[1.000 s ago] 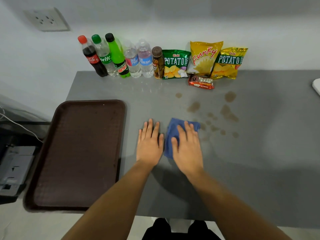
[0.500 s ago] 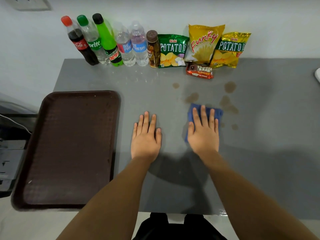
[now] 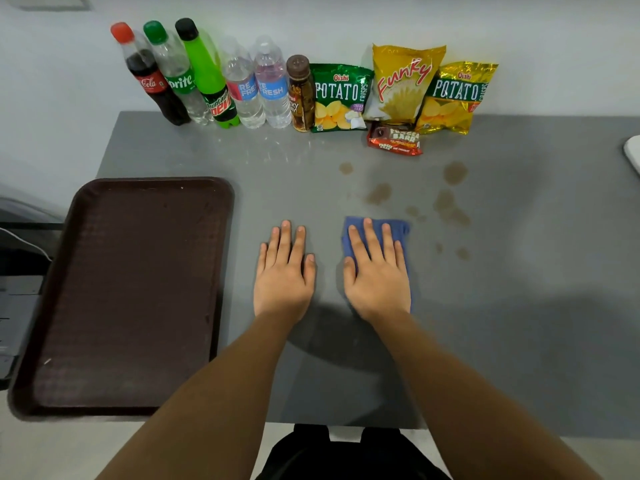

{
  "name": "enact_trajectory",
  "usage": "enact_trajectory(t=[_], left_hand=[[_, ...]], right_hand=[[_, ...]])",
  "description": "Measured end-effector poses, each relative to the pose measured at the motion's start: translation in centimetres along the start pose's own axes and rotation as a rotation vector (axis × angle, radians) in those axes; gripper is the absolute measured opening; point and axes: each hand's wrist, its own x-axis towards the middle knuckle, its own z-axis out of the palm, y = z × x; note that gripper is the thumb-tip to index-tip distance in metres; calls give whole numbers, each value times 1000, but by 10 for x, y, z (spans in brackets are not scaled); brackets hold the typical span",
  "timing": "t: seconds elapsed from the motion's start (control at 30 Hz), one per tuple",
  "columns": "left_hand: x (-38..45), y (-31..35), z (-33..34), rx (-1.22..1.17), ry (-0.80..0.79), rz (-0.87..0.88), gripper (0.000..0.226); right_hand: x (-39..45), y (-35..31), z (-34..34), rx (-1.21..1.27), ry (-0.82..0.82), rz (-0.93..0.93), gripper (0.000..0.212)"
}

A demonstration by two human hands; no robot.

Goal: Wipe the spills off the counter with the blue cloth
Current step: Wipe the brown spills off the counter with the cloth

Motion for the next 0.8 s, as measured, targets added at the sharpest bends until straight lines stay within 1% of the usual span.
enact_trajectory(t=[0.13,0.27,0.4,0.5,0.57,0.63,0.7,0.8], left_hand=[[-1,0,-1,-2,27,-13,58],[-1,-1,0,9,16,-4,58],[0,0,0,25,17,-14,58],[1,0,0,20,4,-17,58],[1,0,0,17,-2,-20,59],[1,1,0,16,-4,-23,59],[1,1,-1,13,-2,-24,59],[1,0,1,10,4,-21,59]], right_hand=[[37,24,-10,3,-13,12,61],[58,65,-22,10,-32,119,62],[44,89,-27,19,-10,222,61],[24,85,-25,14,9,299,61],[7,70,-21,4,45,334,62],[-5,51,-15,-4,75,326,63],[-9,37,-9,-9,79,263,62],[10,38,-9,-16,13,130,63]])
